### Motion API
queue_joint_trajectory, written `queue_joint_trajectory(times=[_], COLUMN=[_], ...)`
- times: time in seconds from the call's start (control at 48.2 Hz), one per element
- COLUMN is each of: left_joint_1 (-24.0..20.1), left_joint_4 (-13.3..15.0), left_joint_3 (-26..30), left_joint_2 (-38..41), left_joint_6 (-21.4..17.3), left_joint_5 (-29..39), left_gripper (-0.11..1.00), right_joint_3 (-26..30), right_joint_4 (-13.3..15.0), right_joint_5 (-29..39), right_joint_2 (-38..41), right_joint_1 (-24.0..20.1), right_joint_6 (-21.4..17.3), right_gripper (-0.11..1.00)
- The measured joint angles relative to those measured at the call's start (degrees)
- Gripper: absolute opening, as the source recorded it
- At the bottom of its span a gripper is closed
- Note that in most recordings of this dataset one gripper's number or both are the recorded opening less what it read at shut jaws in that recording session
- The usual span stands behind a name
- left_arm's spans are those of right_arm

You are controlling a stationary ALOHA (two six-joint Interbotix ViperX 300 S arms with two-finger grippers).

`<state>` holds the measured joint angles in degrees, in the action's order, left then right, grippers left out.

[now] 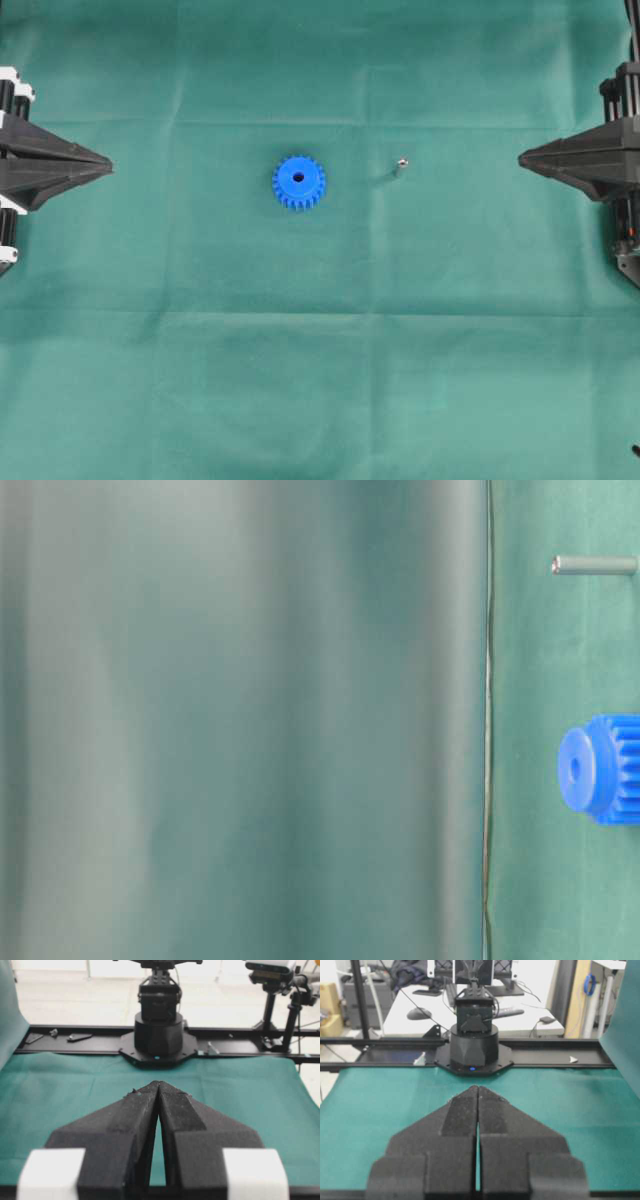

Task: Insert the shaft placed at a random location into the center hole of the small gear at another random location.
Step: 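Move the right gripper open toward the small silver shaft, then close the right gripper on the silver shaft and lift it upright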

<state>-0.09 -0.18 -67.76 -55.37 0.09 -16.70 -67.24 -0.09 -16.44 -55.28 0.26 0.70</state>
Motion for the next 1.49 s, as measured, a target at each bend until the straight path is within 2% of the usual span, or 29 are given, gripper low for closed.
queue_joint_trajectory(times=[0.498, 0.581, 0.768, 0.81, 0.851, 0.955, 1.246, 1.495], left_joint_1=[0.97, 0.97, 0.97, 0.88, 0.88, 0.97, 0.88, 0.62], left_joint_4=[-0.44, -0.44, -0.44, -0.53, -0.44, -0.44, -0.53, -0.53], left_joint_3=[0.26, 0.26, 0.26, 0.26, 0.26, 0.26, 0.26, 0.26], left_joint_2=[0.26, 0.26, 0.35, 0.35, 0.35, 0.44, 0.44, 0.44], left_joint_6=[0.26, 0.0, 0.09, 0.0, 0.0, 0.0, -0.18, -0.18], left_joint_5=[1.93, 2.02, 2.02, 2.02, 2.02, 2.02, 2.11, 2.99], left_gripper=[0.0, 0.0, 0.0, 0.0, 0.0, 0.0, 0.0, 0.0], right_joint_3=[0.09, -0.09, -0.44, -0.62, -0.7, -0.79, -0.7, 0.35], right_joint_4=[0.0, 0.0, 0.0, 0.0, 0.0, 0.0, -1.14, -2.99], right_joint_5=[0.53, 0.35, -2.37, -3.69, -5.19, -9.58, -21.53, -26.98], right_joint_2=[4.83, 7.82, 17.4, 20.21, 22.85, 29.27, 46.41, 55.9], right_joint_1=[2.81, 3.78, 7.12, 7.47, 7.82, 8.88, 12.04, 12.3], right_joint_6=[0.09, 0.0, 0.09, 0.09, 0.18, 0.18, 0.26, 0.26], right_gripper=[0.02, 0.17, 0.71, 0.82, 0.87, 0.81, 0.82, 0.82])
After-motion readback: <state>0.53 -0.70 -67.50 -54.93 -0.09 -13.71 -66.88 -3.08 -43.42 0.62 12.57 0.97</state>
